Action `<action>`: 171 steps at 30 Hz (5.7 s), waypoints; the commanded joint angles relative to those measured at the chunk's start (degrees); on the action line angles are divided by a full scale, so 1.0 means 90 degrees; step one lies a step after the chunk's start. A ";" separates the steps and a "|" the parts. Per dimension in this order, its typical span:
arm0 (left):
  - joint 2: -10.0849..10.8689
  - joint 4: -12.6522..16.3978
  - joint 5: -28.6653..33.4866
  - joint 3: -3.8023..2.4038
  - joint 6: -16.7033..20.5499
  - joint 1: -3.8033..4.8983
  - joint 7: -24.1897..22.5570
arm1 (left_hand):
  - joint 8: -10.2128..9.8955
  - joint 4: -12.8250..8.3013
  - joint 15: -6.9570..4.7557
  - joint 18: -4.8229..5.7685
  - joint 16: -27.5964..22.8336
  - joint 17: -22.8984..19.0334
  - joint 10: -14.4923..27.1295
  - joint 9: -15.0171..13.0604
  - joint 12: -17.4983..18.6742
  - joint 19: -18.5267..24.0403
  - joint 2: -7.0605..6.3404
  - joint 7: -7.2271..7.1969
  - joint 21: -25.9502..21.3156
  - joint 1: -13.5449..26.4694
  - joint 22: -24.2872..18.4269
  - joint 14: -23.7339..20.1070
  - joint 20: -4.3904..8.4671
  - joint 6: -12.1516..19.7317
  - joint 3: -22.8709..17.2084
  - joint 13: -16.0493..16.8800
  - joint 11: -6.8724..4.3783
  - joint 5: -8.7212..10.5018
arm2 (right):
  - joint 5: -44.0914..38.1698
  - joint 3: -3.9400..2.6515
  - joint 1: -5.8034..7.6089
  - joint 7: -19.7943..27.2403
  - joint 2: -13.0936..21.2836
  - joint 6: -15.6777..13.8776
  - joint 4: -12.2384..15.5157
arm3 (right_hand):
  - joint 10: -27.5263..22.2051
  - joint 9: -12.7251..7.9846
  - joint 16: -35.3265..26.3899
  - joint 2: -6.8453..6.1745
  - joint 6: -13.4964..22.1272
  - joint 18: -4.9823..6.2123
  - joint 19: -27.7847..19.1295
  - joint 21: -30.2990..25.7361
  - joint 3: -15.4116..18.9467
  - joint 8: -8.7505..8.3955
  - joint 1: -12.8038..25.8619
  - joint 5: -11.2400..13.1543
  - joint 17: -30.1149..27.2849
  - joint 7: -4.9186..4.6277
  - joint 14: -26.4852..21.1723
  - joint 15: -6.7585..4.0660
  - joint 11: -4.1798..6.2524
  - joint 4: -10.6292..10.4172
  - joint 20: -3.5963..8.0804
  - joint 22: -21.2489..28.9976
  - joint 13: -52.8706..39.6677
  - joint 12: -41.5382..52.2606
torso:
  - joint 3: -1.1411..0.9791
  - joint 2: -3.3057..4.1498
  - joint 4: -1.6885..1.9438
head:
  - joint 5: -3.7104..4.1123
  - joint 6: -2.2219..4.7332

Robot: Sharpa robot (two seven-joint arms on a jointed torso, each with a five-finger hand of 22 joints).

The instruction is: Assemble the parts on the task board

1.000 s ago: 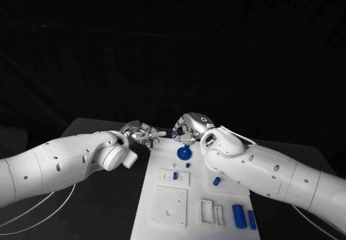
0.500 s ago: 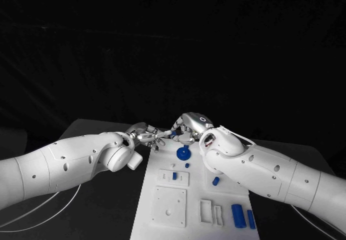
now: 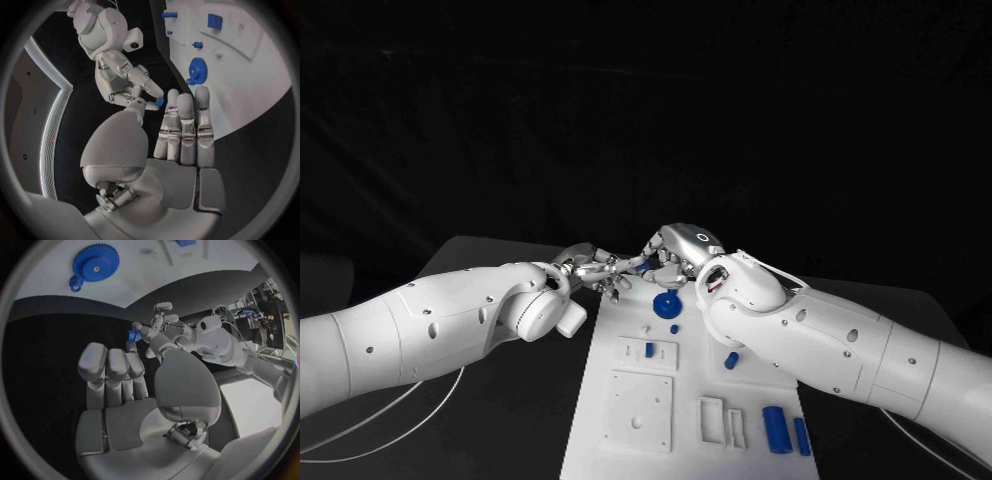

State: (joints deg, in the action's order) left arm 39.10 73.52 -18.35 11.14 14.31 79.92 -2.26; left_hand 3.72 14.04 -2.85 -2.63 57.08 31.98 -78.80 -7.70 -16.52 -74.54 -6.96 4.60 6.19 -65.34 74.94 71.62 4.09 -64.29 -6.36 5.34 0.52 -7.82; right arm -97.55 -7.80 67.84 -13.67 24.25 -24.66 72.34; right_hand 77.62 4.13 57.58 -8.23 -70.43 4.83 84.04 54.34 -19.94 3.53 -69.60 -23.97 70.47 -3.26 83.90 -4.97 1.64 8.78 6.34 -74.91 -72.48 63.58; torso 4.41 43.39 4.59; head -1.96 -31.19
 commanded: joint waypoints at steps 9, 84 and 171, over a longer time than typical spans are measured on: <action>-0.0041 0.0006 0.0043 -0.0004 -0.0145 0.0010 -0.0068 | 0.0000 -0.0489 -0.0022 0.0062 0.0139 -0.0023 -0.0028 -0.0016 0.0009 0.0033 0.0450 -0.0010 0.0009 -0.0181 0.0110 -0.0067 0.0013 -0.0026 0.0123 -0.0030 -0.0032 -0.0465 | -0.0086 -0.0003 -0.0004 -0.0018 -0.0008 0.0099 0.0014 | -0.0008 0.0002 -0.0034 -0.0007 -0.0034 -0.0095 0.0328 0.0019 0.0002 0.0008 0.0033 -0.0037 -0.0010 0.0015 0.0031 -0.0049 0.0055 -0.0028 0.0031 -0.0743 -0.0004 -0.0032 | -0.0002 0.0001 0.0001 | 0.0002 -0.0014; 0.0030 -0.0001 -0.0290 -0.0011 -0.0101 0.0009 0.0295 | 0.0018 -0.2262 -0.0370 0.0114 0.1133 0.0220 -0.0845 -0.4549 -0.0285 0.0426 0.0577 -0.0453 0.2010 -0.0292 0.0136 0.0276 0.0357 -0.0598 -0.1540 0.0182 -0.0427 -0.2755 | 0.1154 -0.0201 -0.0001 0.0119 0.1123 0.0663 0.0694 | -0.0199 -0.0040 -0.0237 -0.0104 0.1210 0.0044 0.0292 -0.0226 0.1154 0.0007 -0.0271 -0.0063 -0.0140 -0.0312 -0.0024 0.0111 -0.0165 -0.0493 -0.0138 -0.0709 0.0217 -0.0240 | -0.0035 -0.0049 -0.0112 | -0.0083 -0.0082; -0.0093 0.0955 -0.4240 0.0301 0.0060 -0.0539 0.4097 | 0.0021 -0.2916 -0.0592 0.0139 0.1816 0.1522 -0.0899 -0.4932 -0.1877 0.0254 0.0352 -0.0743 0.3017 0.0534 0.0122 0.1118 0.0566 -0.1473 -0.1793 0.0761 -0.0609 -0.4116 | 0.6940 -0.0684 -0.0262 0.1813 0.2148 0.0315 -0.0354 | -0.2139 -0.0065 -0.6018 0.0171 0.1368 0.0593 -0.2779 -0.5586 -0.0968 0.0002 -0.0154 -0.0254 -0.7450 -0.0678 -0.2823 0.1547 -0.1222 0.0361 -0.1822 0.7909 0.7689 -0.6697 | -0.0366 -0.0537 -0.0264 | -0.0357 -0.0885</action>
State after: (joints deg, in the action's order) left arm 38.38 82.12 -56.92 13.83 15.83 75.29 34.36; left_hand 3.70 -10.86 -7.85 -1.71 73.22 45.78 -84.35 -48.67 -33.11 -72.39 -4.10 3.75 33.04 -60.35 74.91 81.18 9.11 -68.16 -21.15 12.11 -4.19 -44.53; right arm -34.92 -13.93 65.72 2.08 43.70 -22.17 68.99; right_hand 58.72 3.58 3.49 -6.79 -58.10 9.78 59.43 3.98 -28.94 3.65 -70.45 -26.18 3.49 -9.22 58.76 8.85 -9.38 12.09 -10.21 -3.80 -3.33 3.66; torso 1.13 38.52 2.17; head -5.01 -39.12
